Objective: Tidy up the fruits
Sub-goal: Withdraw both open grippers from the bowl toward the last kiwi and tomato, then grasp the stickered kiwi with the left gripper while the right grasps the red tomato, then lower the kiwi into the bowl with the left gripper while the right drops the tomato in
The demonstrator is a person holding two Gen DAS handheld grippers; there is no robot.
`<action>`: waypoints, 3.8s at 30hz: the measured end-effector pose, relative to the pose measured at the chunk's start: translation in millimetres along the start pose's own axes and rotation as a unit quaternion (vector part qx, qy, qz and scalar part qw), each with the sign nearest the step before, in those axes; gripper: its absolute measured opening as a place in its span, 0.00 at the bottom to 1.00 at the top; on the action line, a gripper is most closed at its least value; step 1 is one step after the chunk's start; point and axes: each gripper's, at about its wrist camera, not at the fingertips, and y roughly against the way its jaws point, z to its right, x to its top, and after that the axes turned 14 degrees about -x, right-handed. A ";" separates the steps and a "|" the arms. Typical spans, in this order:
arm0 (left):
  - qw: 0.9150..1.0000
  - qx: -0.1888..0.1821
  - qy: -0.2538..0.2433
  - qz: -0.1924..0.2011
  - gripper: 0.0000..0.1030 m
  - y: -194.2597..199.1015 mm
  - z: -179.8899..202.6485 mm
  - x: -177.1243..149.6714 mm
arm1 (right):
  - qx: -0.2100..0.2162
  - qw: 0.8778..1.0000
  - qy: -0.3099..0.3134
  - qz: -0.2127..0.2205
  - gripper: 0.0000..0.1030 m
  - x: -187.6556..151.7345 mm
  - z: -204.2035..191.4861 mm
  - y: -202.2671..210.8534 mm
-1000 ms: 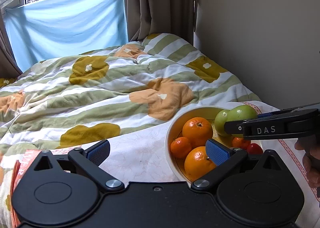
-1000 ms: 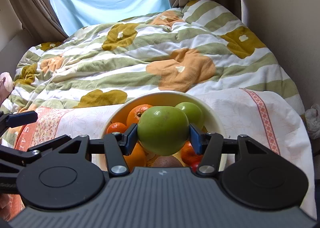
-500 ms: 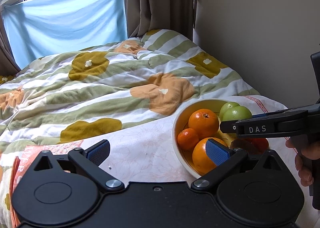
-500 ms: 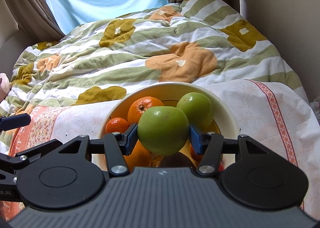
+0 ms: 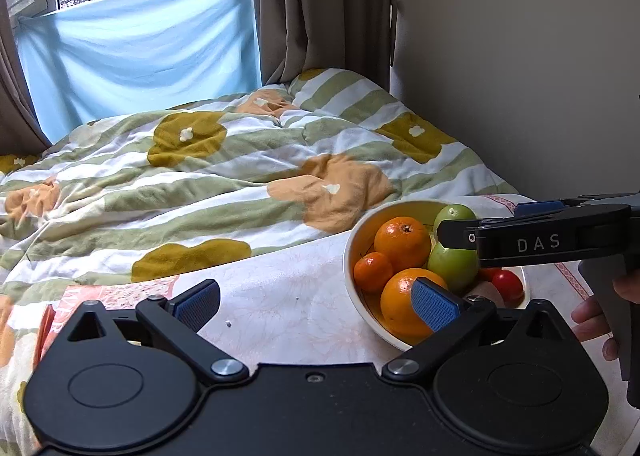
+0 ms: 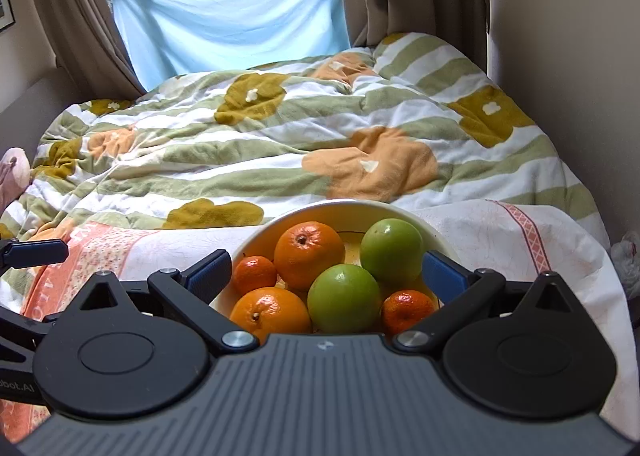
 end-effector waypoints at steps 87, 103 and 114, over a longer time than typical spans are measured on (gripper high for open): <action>0.988 -0.035 0.112 -0.101 0.67 -22.9 -21.7 -91.1 | -0.010 0.985 -0.078 -0.155 0.76 -93.5 -55.7 2.3; 0.990 -0.010 0.112 -0.086 0.67 -4.3 -36.6 -94.1 | -0.005 0.989 -0.036 -0.140 0.45 -91.7 -80.9 -9.0; 0.992 0.007 0.114 -0.054 0.67 22.0 -24.1 -85.5 | 0.024 0.992 -0.036 -0.122 0.45 -87.3 -72.4 22.1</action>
